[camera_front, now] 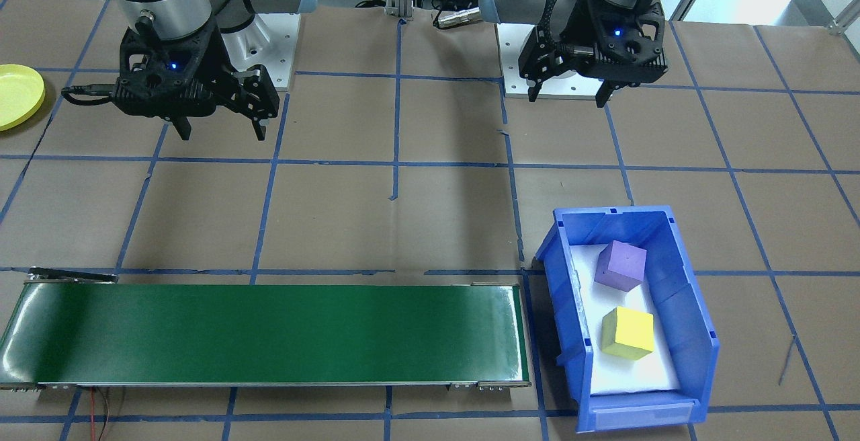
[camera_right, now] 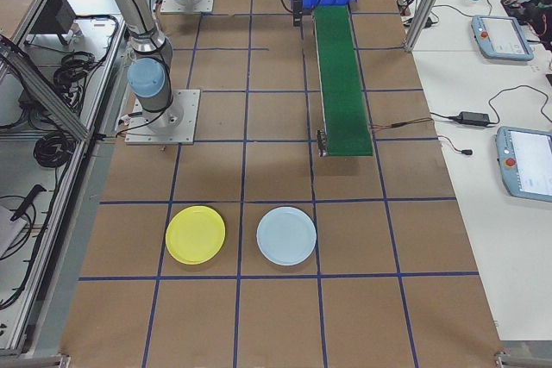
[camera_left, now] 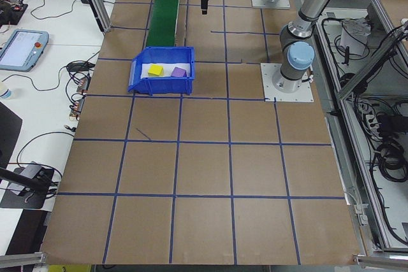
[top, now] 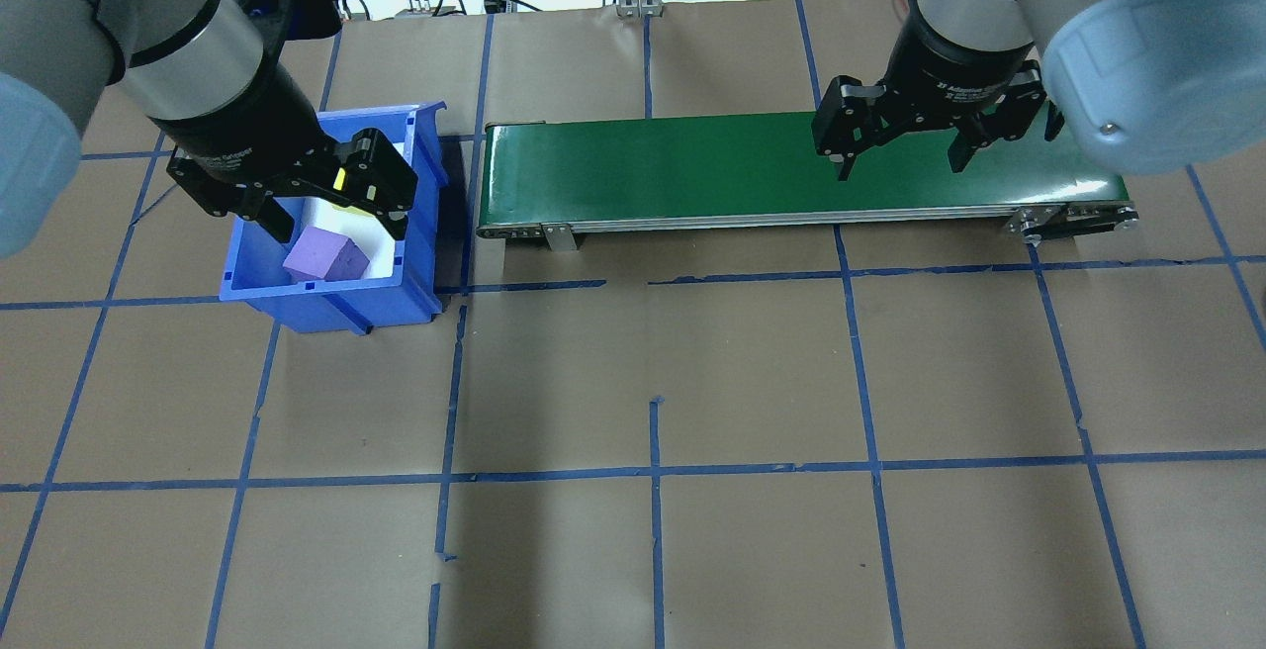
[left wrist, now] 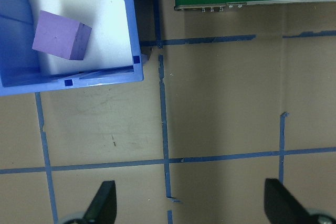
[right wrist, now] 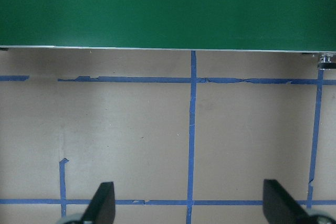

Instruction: Move block left to right into plate

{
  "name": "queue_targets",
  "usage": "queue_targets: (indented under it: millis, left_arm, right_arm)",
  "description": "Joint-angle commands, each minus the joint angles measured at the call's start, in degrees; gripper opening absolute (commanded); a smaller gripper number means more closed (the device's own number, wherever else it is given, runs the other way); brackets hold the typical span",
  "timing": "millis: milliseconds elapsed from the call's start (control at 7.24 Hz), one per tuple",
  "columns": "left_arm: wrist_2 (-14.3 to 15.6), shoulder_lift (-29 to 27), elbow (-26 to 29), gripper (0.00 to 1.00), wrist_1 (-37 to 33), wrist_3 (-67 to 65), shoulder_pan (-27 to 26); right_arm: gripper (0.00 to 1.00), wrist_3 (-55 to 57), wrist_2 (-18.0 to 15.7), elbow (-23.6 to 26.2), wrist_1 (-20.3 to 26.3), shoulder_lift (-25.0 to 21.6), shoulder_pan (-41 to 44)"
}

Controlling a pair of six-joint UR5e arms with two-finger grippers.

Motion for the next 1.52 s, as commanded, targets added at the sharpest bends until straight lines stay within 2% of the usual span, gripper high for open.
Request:
queue_targets:
  millis: [0, 276, 414, 552, 690, 967, 1381]
  left_arm:
    - [0.14, 0.16, -0.04, 1.0, -0.03, 0.31, 0.4]
    - [0.14, -0.1, 0.75, 1.0, 0.14, 1.88, 1.79]
    - [-0.04, -0.54, 0.75, 1.0, 0.4, 5.73, 5.02]
    - [-0.65, -1.59, -0.12, 1.0, 2.49, 9.77, 11.15]
    - [-0.74, -5.95, 0.05, 1.0, 6.17, 13.2, 14.08]
    - [-2.14, -17.8, -0.04, 1.0, 20.2, 15.17, 14.46]
    - [-2.15, -23.82, -1.17, 1.0, 24.65, 15.69, 14.46]
  right_arm:
    - [1.0, 0.09, 0.0, 0.0, 0.0, 0.08, 0.0]
    - [1.0, 0.09, 0.0, 0.0, 0.0, 0.08, 0.09]
    - [1.0, 0.09, 0.0, 0.0, 0.0, 0.08, 0.09]
    - [1.0, 0.09, 0.0, 0.0, 0.0, 0.08, 0.09]
    - [1.0, 0.09, 0.0, 0.0, -0.09, 0.08, 0.09]
    - [1.0, 0.09, -0.09, 0.0, 0.0, 0.08, 0.09]
    - [1.0, 0.09, 0.0, 0.0, 0.0, 0.08, 0.0]
